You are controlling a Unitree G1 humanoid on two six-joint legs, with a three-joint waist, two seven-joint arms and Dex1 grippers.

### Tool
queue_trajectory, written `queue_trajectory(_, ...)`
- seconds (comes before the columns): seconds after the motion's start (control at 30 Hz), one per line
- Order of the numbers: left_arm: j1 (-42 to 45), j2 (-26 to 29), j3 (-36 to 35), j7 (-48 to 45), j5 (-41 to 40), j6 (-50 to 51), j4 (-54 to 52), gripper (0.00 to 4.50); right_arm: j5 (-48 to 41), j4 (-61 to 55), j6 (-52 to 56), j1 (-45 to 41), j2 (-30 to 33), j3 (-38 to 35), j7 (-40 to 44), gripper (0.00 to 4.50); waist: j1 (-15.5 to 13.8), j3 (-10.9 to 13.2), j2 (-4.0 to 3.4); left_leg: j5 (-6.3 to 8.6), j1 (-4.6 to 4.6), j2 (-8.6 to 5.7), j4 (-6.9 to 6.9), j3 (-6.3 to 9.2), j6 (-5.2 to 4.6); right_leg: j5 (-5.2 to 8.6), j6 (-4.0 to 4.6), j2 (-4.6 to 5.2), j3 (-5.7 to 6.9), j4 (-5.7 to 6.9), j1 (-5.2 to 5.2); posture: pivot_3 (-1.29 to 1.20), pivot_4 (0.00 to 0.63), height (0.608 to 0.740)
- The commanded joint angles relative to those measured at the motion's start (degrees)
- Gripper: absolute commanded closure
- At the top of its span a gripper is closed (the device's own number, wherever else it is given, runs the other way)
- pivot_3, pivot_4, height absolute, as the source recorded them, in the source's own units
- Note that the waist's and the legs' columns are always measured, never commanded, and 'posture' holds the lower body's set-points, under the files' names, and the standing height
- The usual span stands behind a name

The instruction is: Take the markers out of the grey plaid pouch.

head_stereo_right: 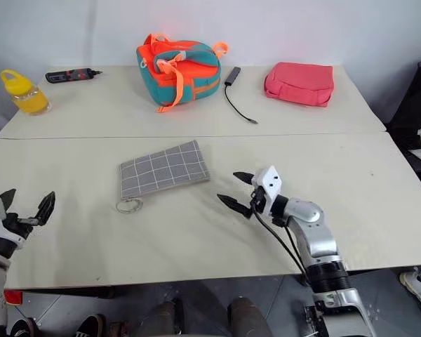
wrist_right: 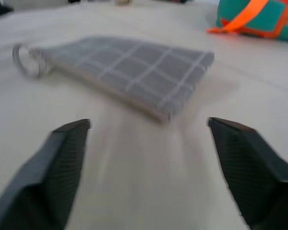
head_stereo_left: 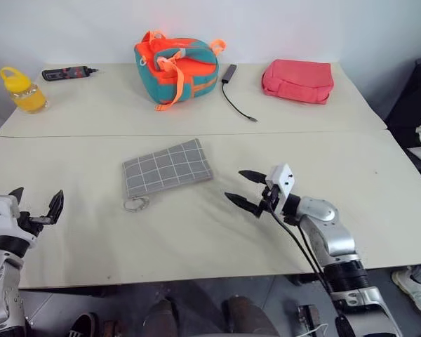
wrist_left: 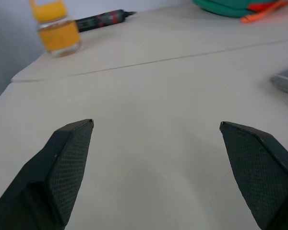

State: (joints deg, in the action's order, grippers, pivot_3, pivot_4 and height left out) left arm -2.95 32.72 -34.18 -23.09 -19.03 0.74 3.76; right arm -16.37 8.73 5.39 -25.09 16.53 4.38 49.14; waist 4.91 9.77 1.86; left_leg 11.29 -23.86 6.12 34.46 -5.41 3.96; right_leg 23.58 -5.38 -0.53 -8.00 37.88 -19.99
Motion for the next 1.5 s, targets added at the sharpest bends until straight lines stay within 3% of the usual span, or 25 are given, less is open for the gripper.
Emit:
queue_trajectory(0.03, 2.01, 2.31, 1.10, -0.42, 2.90, -3.85, 1.99, 0.00, 2.02, 3.00, -2.86, -3.43, -2.65, 0.75, -2.78, 1.87, 0.00, 0.00, 0.00, 0.01, 0.04, 0.00, 0.00, 0.00, 0.00, 0.00, 0.00, 0.00, 0.01, -0.01, 0.05, 0.00, 0.150, 0.740)
queue_trajectory(0.27, 7.55, 6.61, 9.51, -1.81, 12.75, -14.08, 9.93, 0.00, 10.69, 20.24, -10.82, -14.74, -11.71, 3.02, -13.79, 4.40, 0.28, 0.03, 0.03, 0.10, 0.57, 0.01, -0.20, -0.17, 0.07, 0.01, -0.02, 0.02, -0.06, -0.04, 0.40, 0.00, 0.150, 0.740)
queue_trajectory(0.3, 8.38, 6.95, 10.46, -2.31, 13.25, -15.21, 11.10, 0.00, 11.64, 22.79, -11.62, -16.30, -12.73, 2.77, -16.14, 4.46, 0.31, 0.02, 0.04, 0.10, 0.57, 0.01, -0.21, -0.19, 0.08, 0.01, -0.02, 0.04, -0.06, -0.03, 0.39, 0.00, 0.150, 0.740)
queue_trajectory(0.5, 12.53, 10.93, 16.04, -4.16, 18.89, -24.01, 18.19, 0.00, 17.51, 33.54, -16.32, -21.79, -15.16, 5.10, -21.07, 4.46, 0.94, 0.02, 0.05, 0.24, 0.57, 0.12, -0.29, -0.24, 0.26, 0.02, -0.04, 0.04, 0.06, 0.08, 0.25, 0.00, 0.150, 0.740)
queue_trajectory(0.73, 18.06, 18.17, 26.14, -1.09, 33.05, -42.35, 28.11, 0.00, 20.86, 35.95, -16.25, -21.06, -15.13, 6.98, -22.27, 4.46, 1.65, 0.03, 0.03, 0.27, 0.58, 0.17, -0.36, -0.42, 0.30, 0.03, -0.04, 0.06, 0.06, 0.10, 0.16, 0.00, 0.150, 0.740)
queue_trajectory(0.93, 22.37, 18.53, 32.46, -3.49, 35.04, -50.36, 33.30, 0.00, 20.47, 35.24, -15.87, -21.08, -14.45, 6.14, -21.91, 4.46, 1.56, 0.03, 0.02, 0.28, 0.67, 0.21, -0.32, -0.57, 0.28, 0.03, -0.05, 0.07, 0.03, 0.17, 0.16, 0.00, 0.150, 0.740)
queue_trajectory(1.23, 28.98, 15.39, 37.73, -5.25, 34.55, -53.63, 40.88, 0.00, 19.94, 33.13, -15.26, -19.90, -14.63, 5.83, -21.49, 4.46, 1.26, 0.03, 0.01, 0.31, 0.70, 0.17, -0.15, -0.59, 0.24, 0.07, -0.12, 0.11, 0.04, 0.38, 0.18, 0.00, 0.150, 0.740)
queue_trajectory(1.5, 28.76, 12.95, 40.01, -10.39, 31.14, -54.98, 41.26, 1.11, 19.97, 32.26, -14.82, -19.36, -13.78, 5.52, -21.50, 4.50, 1.26, 0.03, 0.01, 0.36, 0.74, 0.14, 0.00, -0.59, 0.16, 0.11, -0.19, 0.15, 0.04, 0.59, 0.19, 0.00, 0.150, 0.740)
